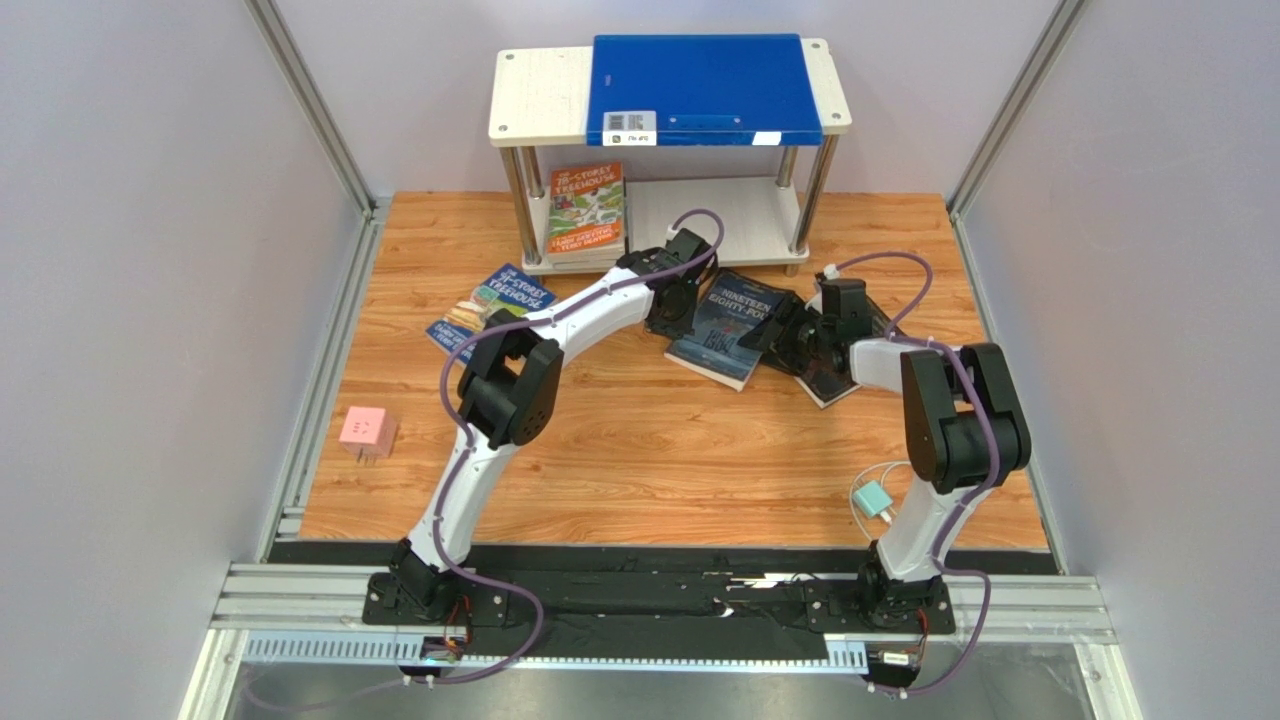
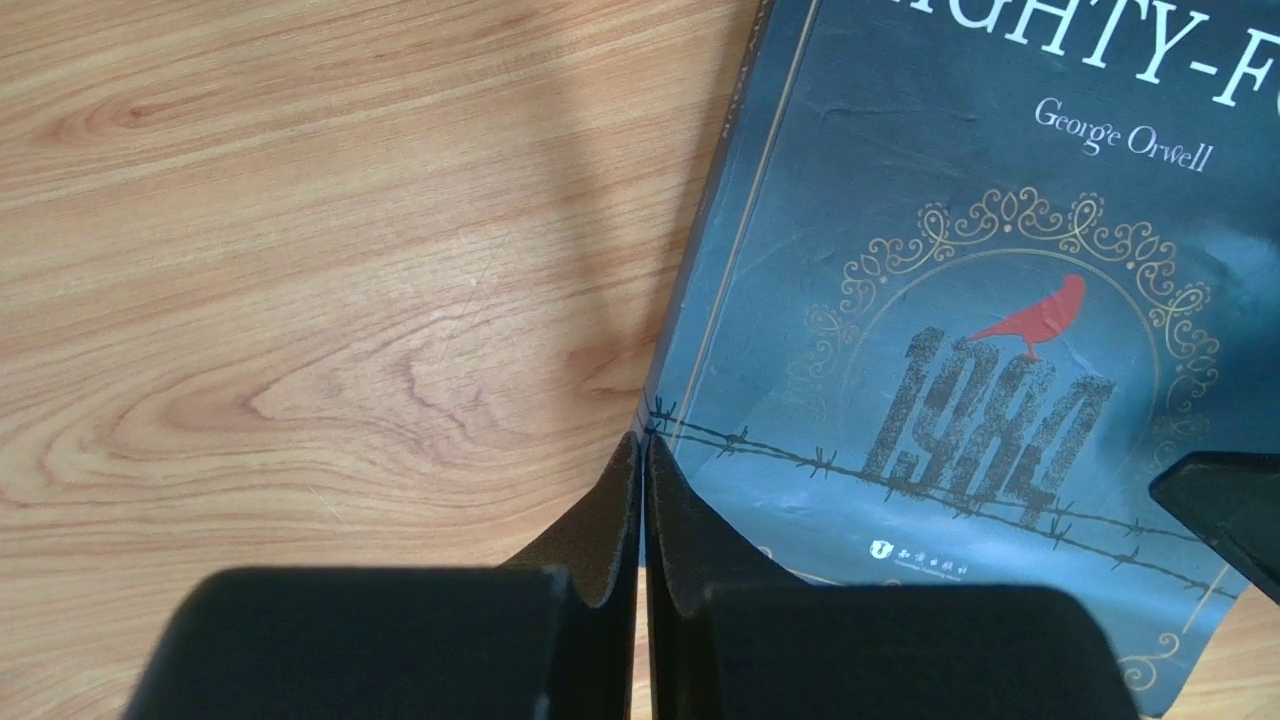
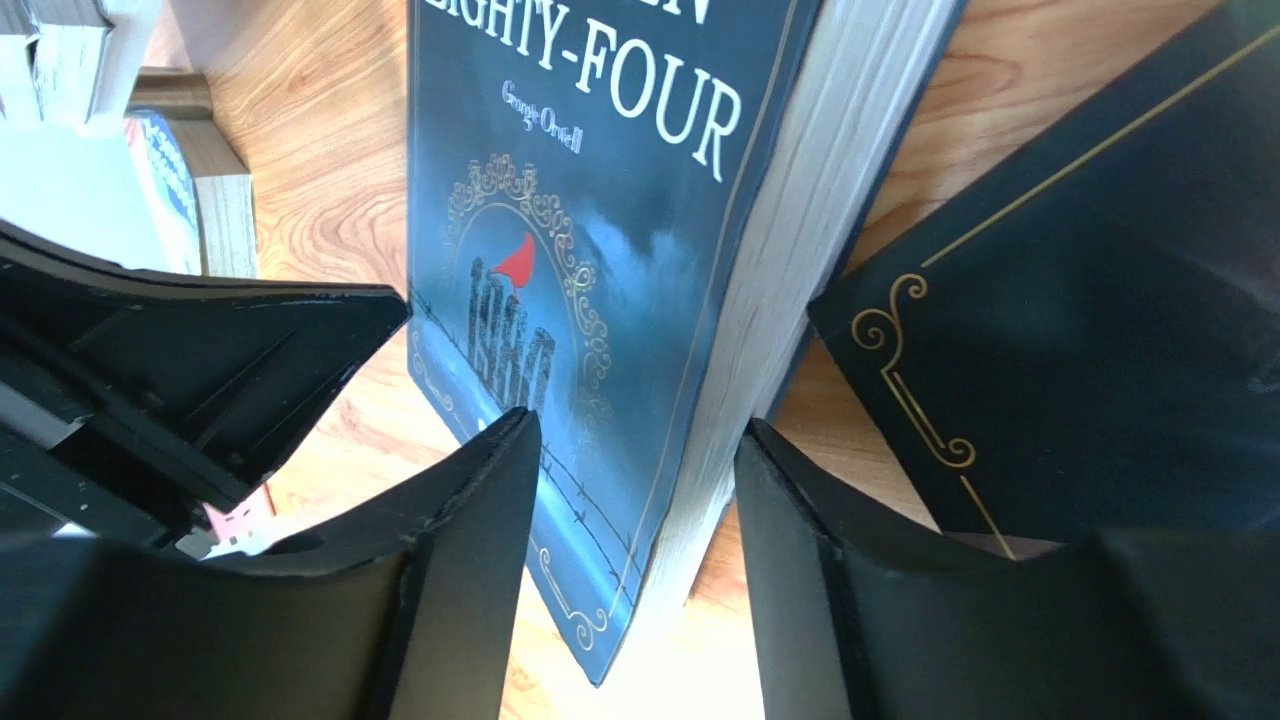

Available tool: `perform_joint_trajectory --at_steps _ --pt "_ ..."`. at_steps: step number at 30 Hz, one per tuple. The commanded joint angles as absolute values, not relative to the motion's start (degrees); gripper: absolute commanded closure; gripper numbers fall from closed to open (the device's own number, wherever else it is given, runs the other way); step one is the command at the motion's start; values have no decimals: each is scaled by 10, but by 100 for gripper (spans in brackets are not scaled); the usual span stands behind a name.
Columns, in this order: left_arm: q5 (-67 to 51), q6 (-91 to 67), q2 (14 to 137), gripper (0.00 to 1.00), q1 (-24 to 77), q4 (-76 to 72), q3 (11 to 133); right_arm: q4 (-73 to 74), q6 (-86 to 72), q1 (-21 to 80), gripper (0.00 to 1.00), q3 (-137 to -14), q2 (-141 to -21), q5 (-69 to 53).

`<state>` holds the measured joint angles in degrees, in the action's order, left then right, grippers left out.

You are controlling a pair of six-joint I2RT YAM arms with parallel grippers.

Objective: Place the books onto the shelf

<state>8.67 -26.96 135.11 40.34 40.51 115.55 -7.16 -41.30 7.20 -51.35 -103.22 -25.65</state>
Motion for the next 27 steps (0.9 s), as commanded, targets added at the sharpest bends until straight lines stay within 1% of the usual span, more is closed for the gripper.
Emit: perform_joint_trajectory --at_steps 1,4,7,10,11,12,13,16,18,23,24,25,27 --pt "23 -279 1362 100 433 422 1145 -142 -424 83 55 -515 -1007 -317" --pt "18 -279 1365 100 433 422 1150 -178 -440 84 69 -502 -1007 -330" --pt "11 -274 1368 100 433 422 1152 -196 -447 86 69 -493 -1001 -330" --pt "9 -272 1371 100 433 421 1153 -170 -440 87 64 -513 -1019 -330" --pt "7 -272 1371 100 433 421 1154 -170 -442 88 65 -516 -1024 -331" --pt "4 -271 1371 100 433 421 1154 -175 -446 91 68 -517 -1028 -332" --pt "4 -269 1370 100 433 420 1154 -176 -446 90 79 -517 -1030 -333" --pt "5 -265 1361 100 433 421 1138 -192 -449 92 96 -507 -1033 -343" --pt "8 -258 1348 100 433 418 1120 -186 -440 92 100 -505 -1025 -349" --pt "36 -246 1269 100 434 397 1010 -164 -419 92 100 -491 -996 -370" --pt "44 -247 1238 98 434 389 989 -156 -408 92 100 -490 -983 -380" --pt "55 -249 1220 93 434 385 950 -148 -403 92 100 -487 -974 -382" --pt "81 -248 1161 87 434 369 907 -129 -384 92 100 -480 -956 -389"
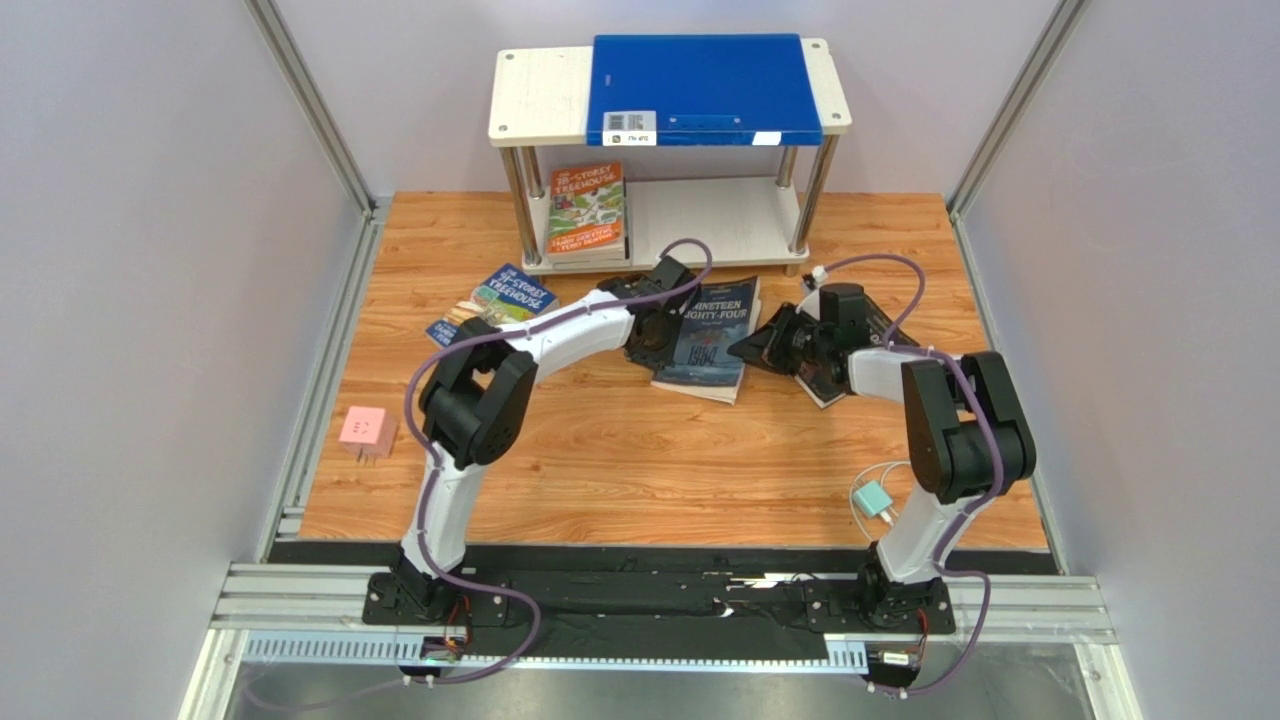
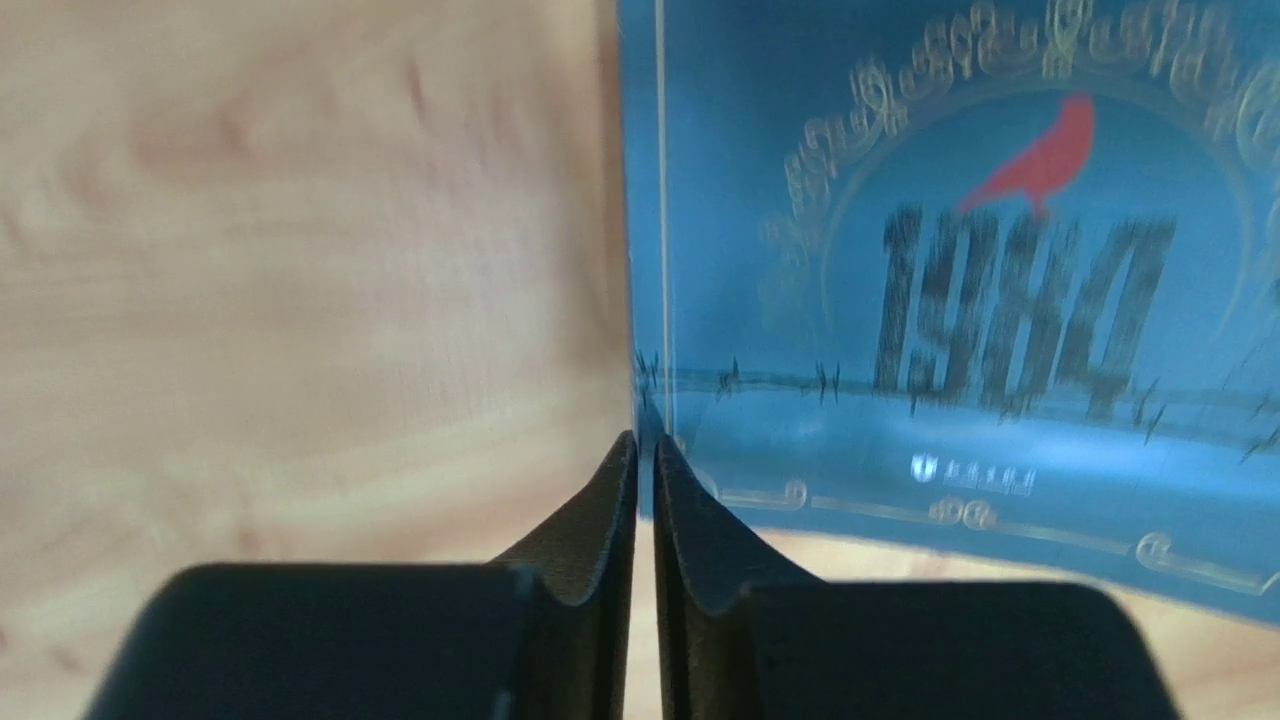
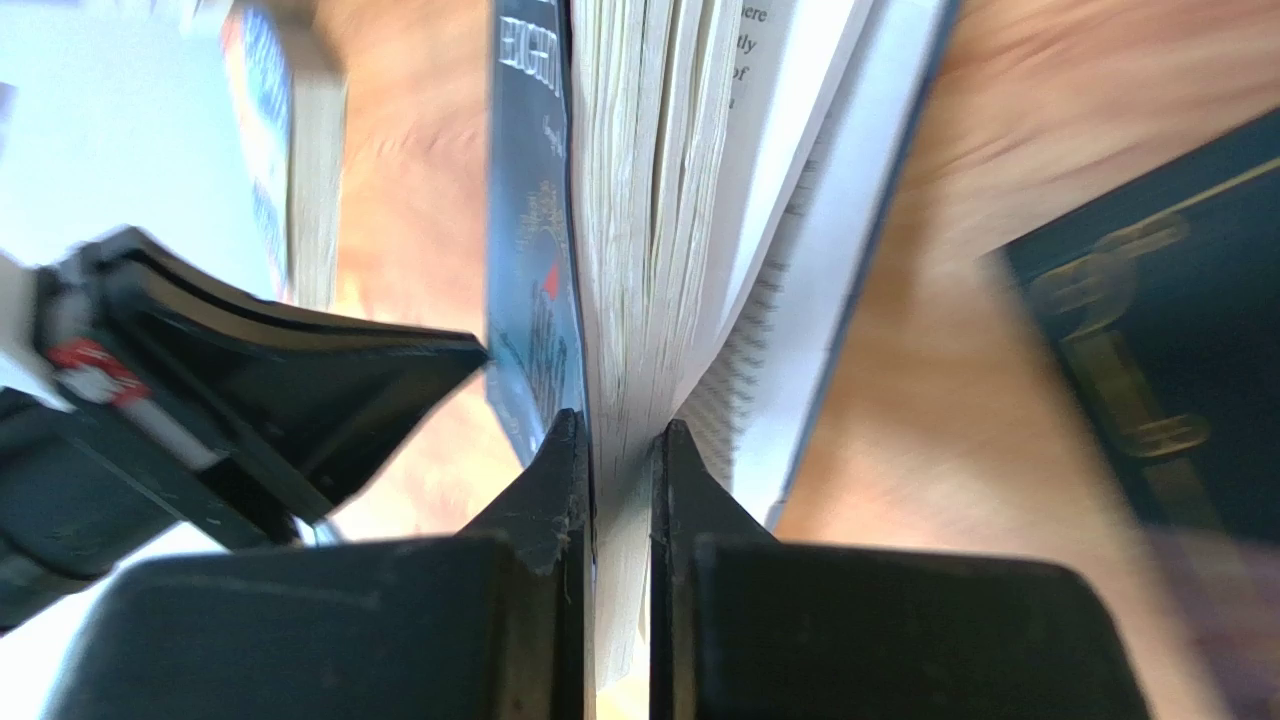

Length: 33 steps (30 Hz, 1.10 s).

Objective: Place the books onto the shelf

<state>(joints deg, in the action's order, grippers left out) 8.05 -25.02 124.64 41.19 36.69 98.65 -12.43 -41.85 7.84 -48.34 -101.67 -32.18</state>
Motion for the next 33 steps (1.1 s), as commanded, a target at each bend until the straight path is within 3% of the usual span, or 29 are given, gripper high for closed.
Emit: perform_joint_trajectory --at_steps 1,3,4,5,13,20,26,33 --pt "85 -243 1138 67 434 360 860 -122 -377 92 100 -478 -934 -391" --pt "95 -243 1062 50 434 321 806 -106 -359 92 100 -474 -912 -407" --pt "94 -245 1039 35 433 314 768 -103 -355 91 100 -473 -892 -414" --pt "89 -249 1017 29 433 310 752 -101 -351 92 100 -471 -881 -421" --pt "22 -297 767 6 433 172 580 -98 -344 92 100 -468 -778 -510" --pt "-37 -317 652 3 432 37 501 -153 -395 91 100 -467 -722 -566" --pt "-74 -331 657 3 432 3 490 -249 -469 92 100 -456 -683 -598" --pt "-98 -354 669 4 432 -115 466 -256 -491 93 100 -463 -653 -620"
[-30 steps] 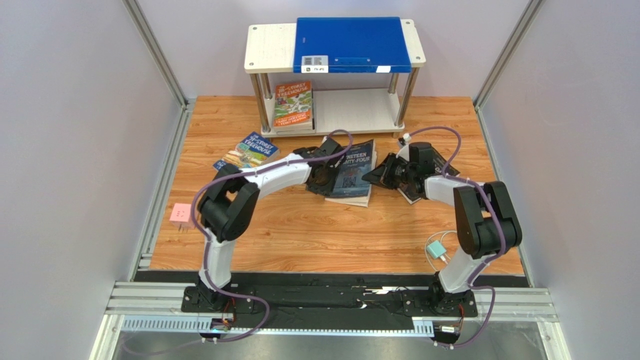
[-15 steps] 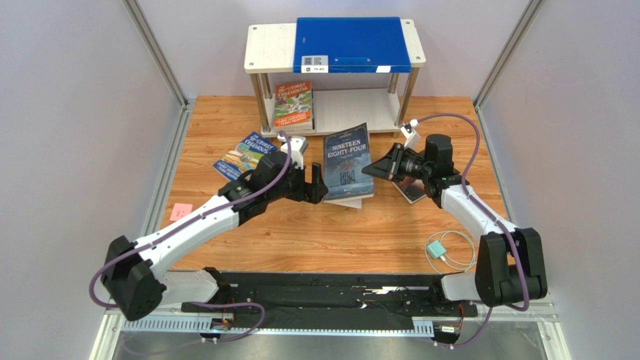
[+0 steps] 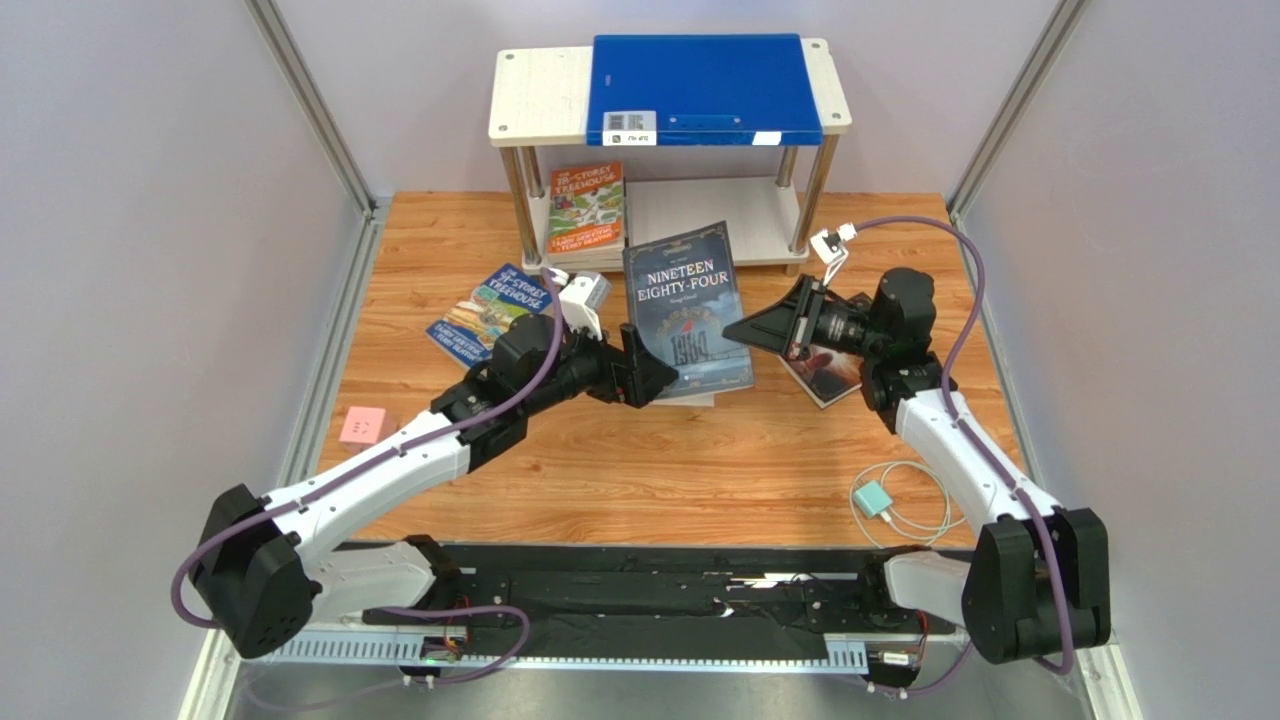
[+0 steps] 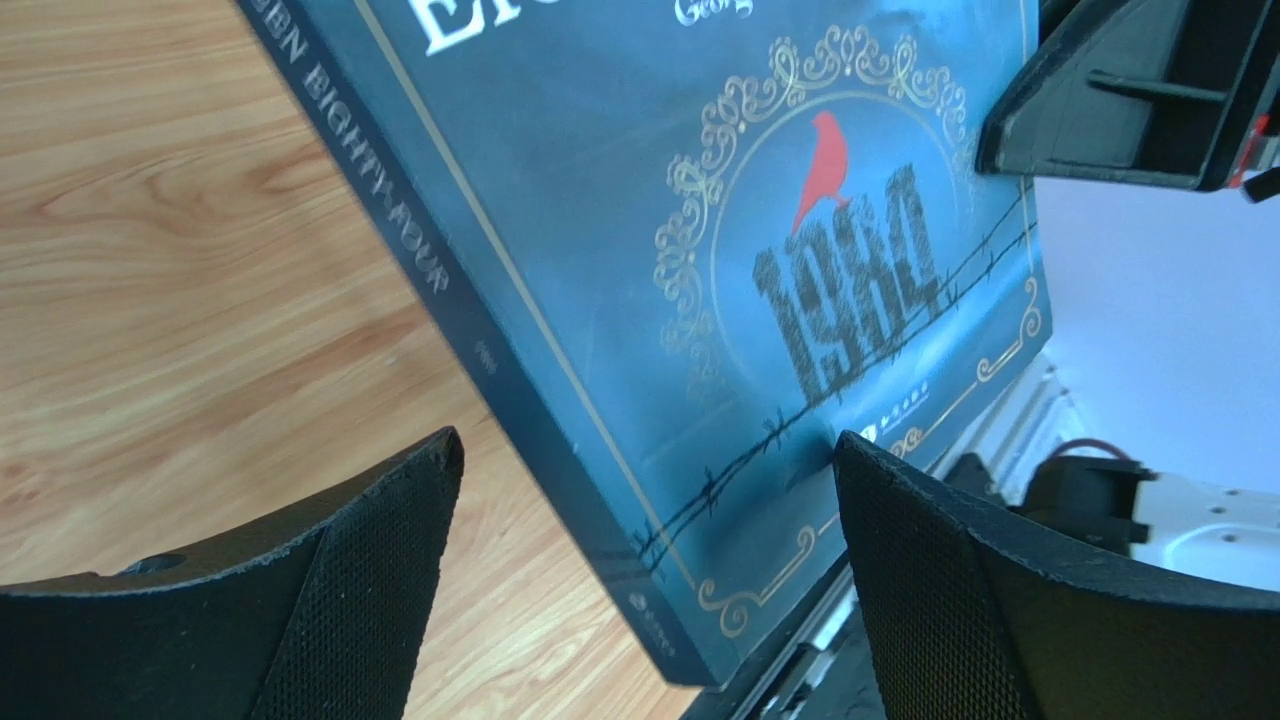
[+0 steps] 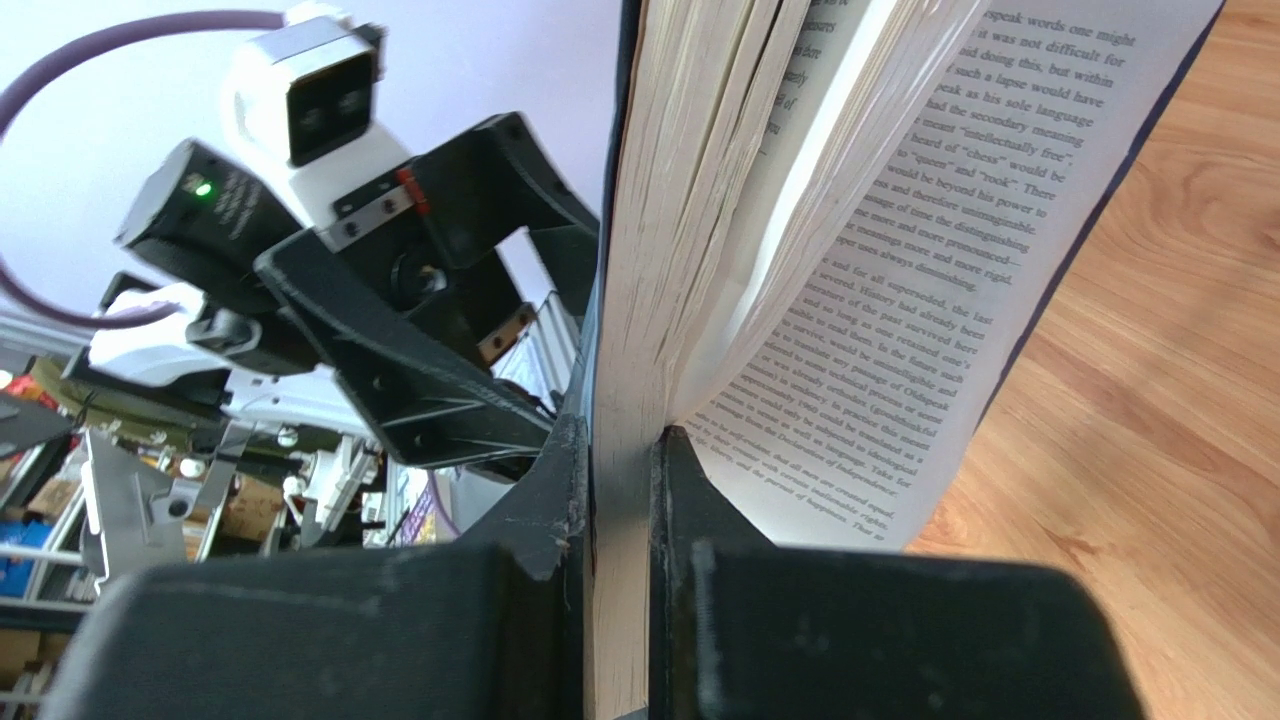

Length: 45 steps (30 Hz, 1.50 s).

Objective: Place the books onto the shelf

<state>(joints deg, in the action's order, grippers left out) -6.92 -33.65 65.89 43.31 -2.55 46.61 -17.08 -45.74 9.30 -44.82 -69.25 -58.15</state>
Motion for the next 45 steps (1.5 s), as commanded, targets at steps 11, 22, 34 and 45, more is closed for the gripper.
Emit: perform_joint_trajectory --at_steps 11,22,34,45 --pt "-120 -352 683 100 433 -136 512 -3 -327 108 64 -489 -628 -514" --pt "-130 -353 657 100 433 -119 547 -46 -364 105 0 -424 -582 -448" --pt "-201 -376 666 100 433 -148 607 -183 -424 104 0 -333 -600 -482" --pt "-223 -398 700 100 433 -185 641 -423 -583 99 0 -291 -605 -526"
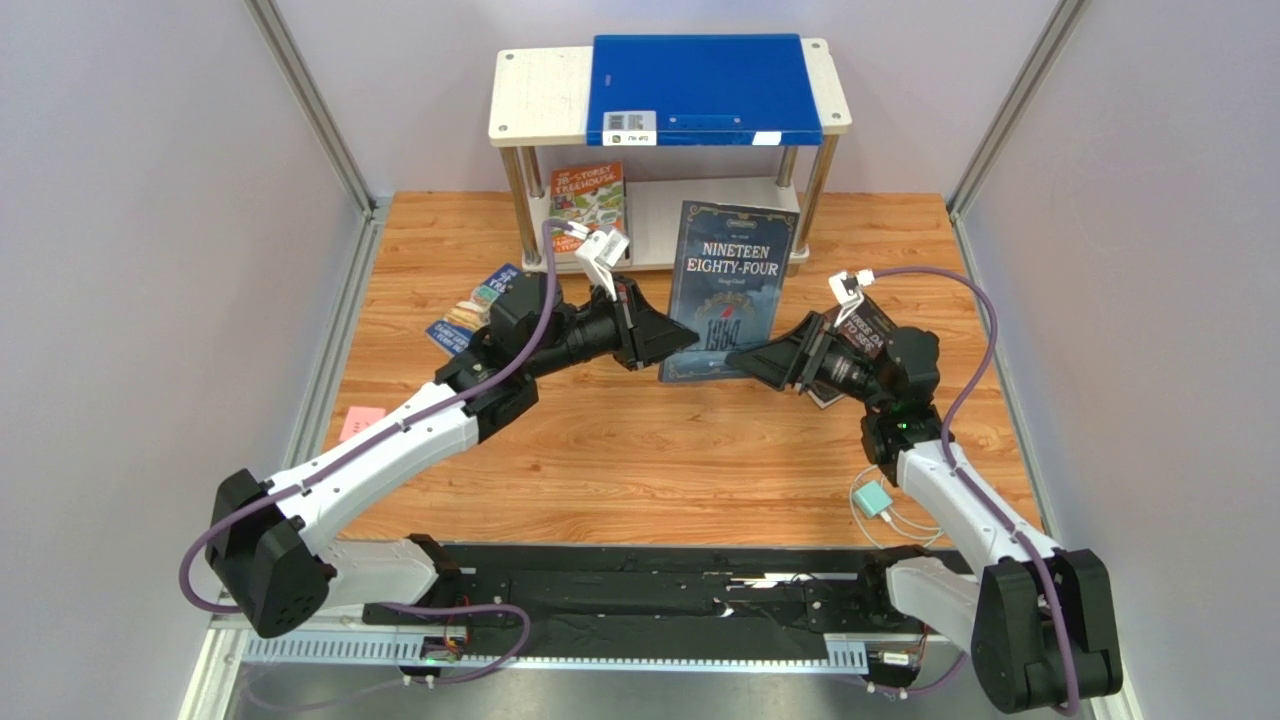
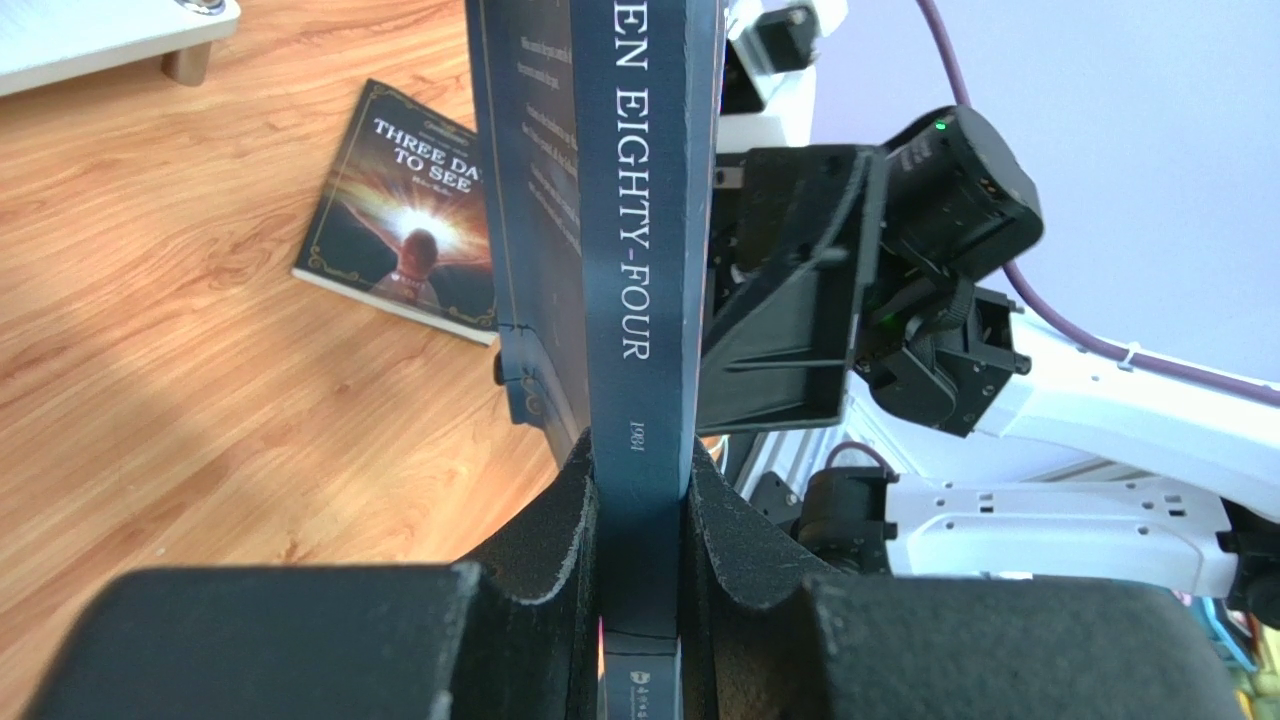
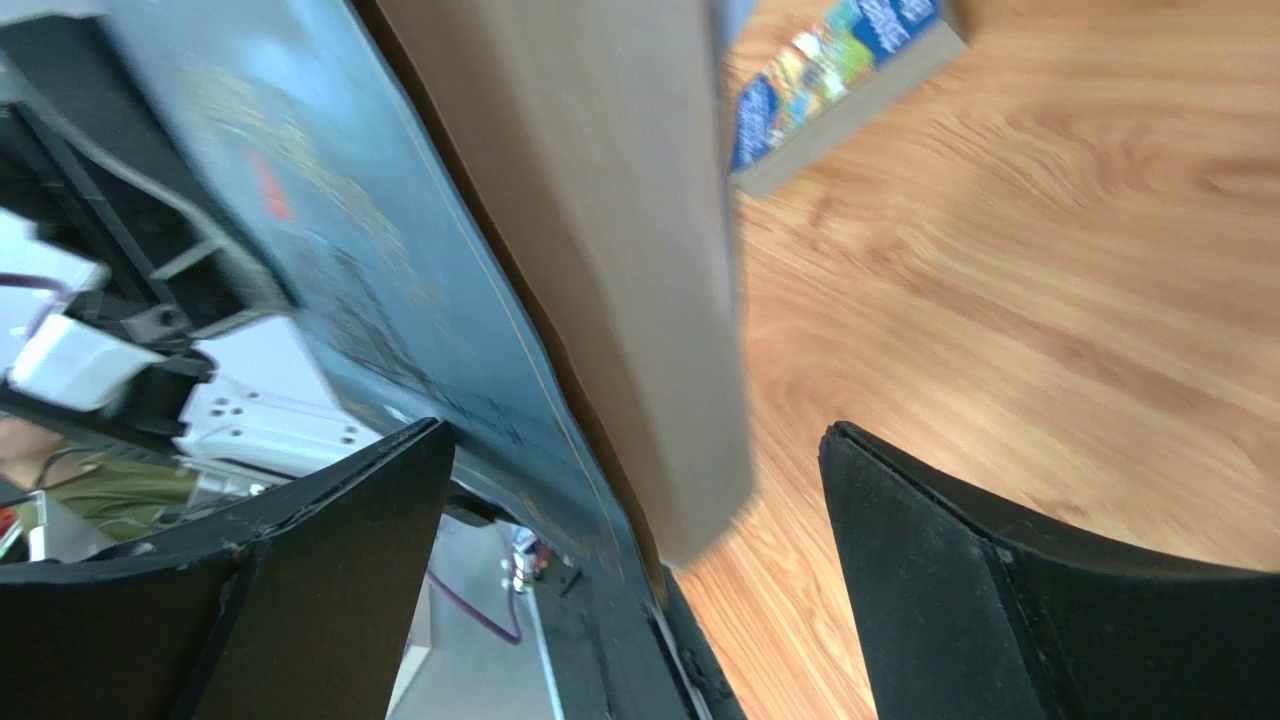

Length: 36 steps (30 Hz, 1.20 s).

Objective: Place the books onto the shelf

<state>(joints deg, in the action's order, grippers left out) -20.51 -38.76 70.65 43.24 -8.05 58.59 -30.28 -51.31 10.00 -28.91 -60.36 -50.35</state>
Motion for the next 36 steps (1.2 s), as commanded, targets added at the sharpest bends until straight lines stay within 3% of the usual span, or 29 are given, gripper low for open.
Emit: perform_joint_trajectory --at_steps 1,6,12,16,19,25,31,36 --pt "-222 -397 705 100 433 -184 643 -439 -590 98 0 -290 -602 -527" --pt "-181 -388 713 100 433 -179 657 -461 -642 100 4 -304 -592 -549" --pt "-146 -361 719 100 432 -133 688 -372 -605 100 11 -318 -549 -552" --pt "-156 -380 729 100 432 -154 691 -331 -581 101 10 -320 -548 -542" --pt "-170 -391 729 100 430 -167 693 -274 -519 100 3 -317 -549 -525" --pt "-199 -402 743 100 427 -177 703 -489 -609 99 0 -261 -598 -529" --pt "-215 -426 747 100 417 -211 688 -615 -691 95 0 -265 -656 -517" --pt "-208 -422 744 100 409 -198 678 -719 -775 90 10 -270 -690 -519"
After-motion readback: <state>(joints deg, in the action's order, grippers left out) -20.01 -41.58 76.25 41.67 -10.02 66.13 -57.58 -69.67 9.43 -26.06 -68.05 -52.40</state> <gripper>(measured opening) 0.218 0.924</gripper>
